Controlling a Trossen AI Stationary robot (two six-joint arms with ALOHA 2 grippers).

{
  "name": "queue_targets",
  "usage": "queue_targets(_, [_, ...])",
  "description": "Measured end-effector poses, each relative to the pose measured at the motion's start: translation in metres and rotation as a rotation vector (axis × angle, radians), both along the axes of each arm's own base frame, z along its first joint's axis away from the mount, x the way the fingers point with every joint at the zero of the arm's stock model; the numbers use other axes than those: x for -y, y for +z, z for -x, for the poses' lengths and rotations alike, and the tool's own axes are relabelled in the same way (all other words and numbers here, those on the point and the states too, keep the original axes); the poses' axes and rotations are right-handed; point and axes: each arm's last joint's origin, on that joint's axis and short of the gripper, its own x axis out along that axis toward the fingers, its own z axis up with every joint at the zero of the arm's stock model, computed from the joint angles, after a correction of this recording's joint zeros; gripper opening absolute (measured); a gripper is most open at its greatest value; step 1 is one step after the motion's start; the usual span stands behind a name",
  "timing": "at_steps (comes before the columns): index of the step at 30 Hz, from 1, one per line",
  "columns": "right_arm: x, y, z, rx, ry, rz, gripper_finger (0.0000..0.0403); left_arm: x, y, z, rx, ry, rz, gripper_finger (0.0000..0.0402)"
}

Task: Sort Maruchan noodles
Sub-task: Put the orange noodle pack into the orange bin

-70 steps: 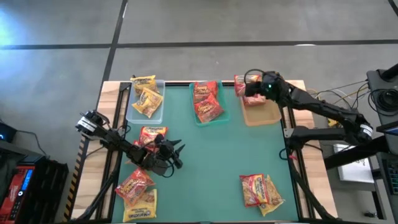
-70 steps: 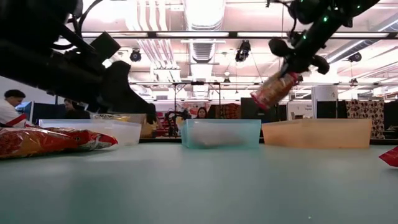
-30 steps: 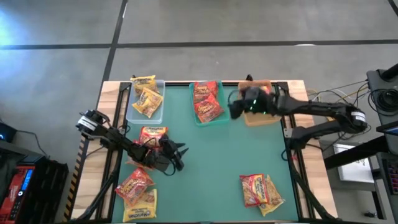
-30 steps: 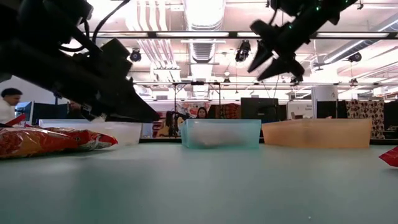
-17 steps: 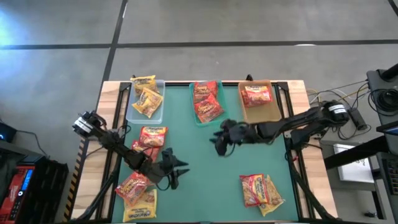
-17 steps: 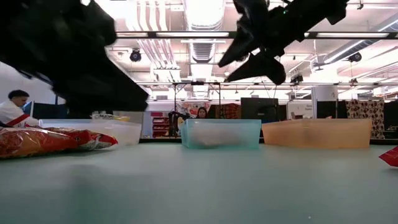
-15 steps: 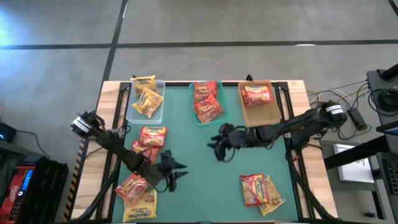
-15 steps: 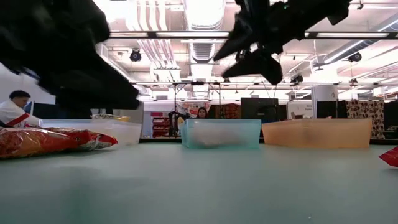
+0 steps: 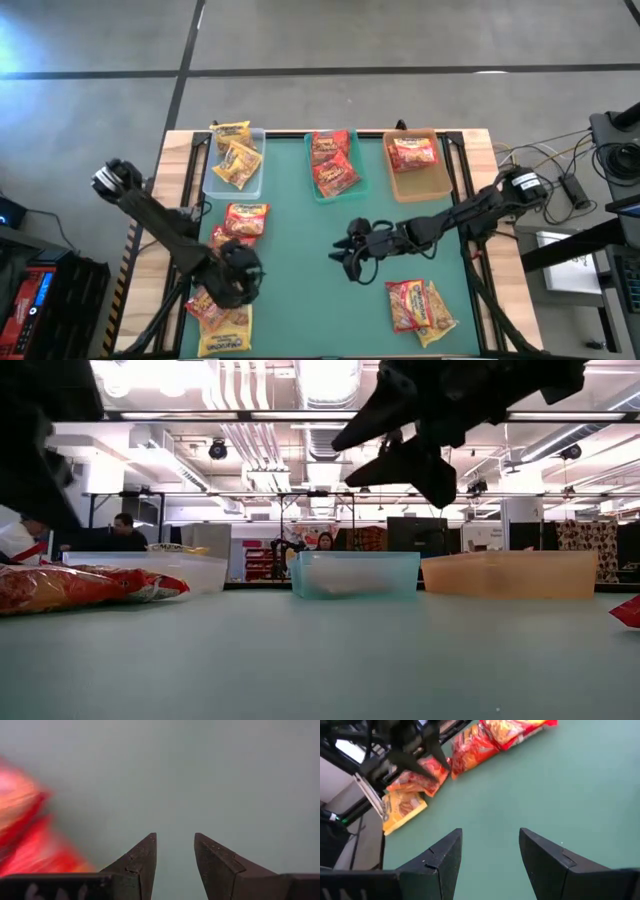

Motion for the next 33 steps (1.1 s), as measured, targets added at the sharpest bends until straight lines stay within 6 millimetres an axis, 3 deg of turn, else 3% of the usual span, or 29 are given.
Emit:
queue_targets(5, [0.000, 0.001, 0.000, 0.007, 0.003, 0.002, 0.0185, -0.012, 0.026, 0.017, -0.192, 0.165, -0.159, 0.0116])
queue_targets(8, [0.000, 0.001, 0.000, 0.011, -0.004, 0.009, 0.0185, -0.023, 0.030, 0.019, -0.220, 0.297, -0.263, 0.0116])
queue_targets(14, [0.001, 0.001, 0.000, 0.015, -0.029, 0.019, 0.0185, -0.037, 0.012, 0.016, -0.273, 0.356, -0.335, 0.0116])
queue_targets(22, [0.001, 0.002, 0.000, 0.019, -0.051, 0.022, 0.0185, -0.072, -0.017, 0.032, -0.379, 0.529, -0.396, 0.0115])
queue_targets(33, [0.002, 0.002, 0.000, 0.019, -0.067, 0.037, 0.0185, -0.092, -0.027, 0.021, -0.339, 0.613, -0.400, 0.0102])
